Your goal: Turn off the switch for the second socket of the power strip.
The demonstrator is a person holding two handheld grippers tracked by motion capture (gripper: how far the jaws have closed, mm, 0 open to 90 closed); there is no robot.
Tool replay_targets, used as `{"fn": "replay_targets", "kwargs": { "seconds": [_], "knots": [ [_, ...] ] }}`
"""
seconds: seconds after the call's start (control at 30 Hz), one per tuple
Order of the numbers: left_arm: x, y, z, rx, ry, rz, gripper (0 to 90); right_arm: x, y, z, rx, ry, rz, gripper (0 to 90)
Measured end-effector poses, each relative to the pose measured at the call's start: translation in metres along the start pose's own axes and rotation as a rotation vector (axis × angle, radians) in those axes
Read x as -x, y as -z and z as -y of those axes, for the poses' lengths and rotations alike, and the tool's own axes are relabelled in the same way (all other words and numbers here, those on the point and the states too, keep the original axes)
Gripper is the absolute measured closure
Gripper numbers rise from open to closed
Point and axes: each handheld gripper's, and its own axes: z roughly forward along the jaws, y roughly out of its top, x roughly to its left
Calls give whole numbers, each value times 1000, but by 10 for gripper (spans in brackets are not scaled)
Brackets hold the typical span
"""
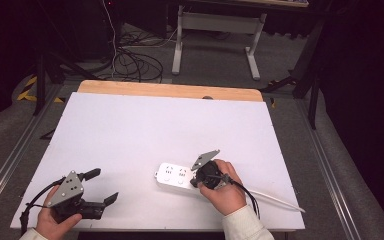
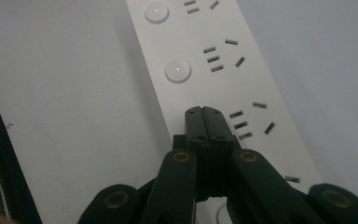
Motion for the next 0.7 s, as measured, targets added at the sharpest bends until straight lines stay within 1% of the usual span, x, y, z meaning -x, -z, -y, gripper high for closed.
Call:
{"fn": "replay_targets", "kwargs": {
  "seconds": [0.23,0.4,0.7],
  "knots": [
    [0,0,0,0,0,1,86,-1,0,0,0,-2,12,900],
    [0,0,0,1,-3,2,86,0,0,2,10,-13,2,900],
    [1,0,0,0,-5,1,86,-1,0,2,9,-12,6,900]
  ]
}}
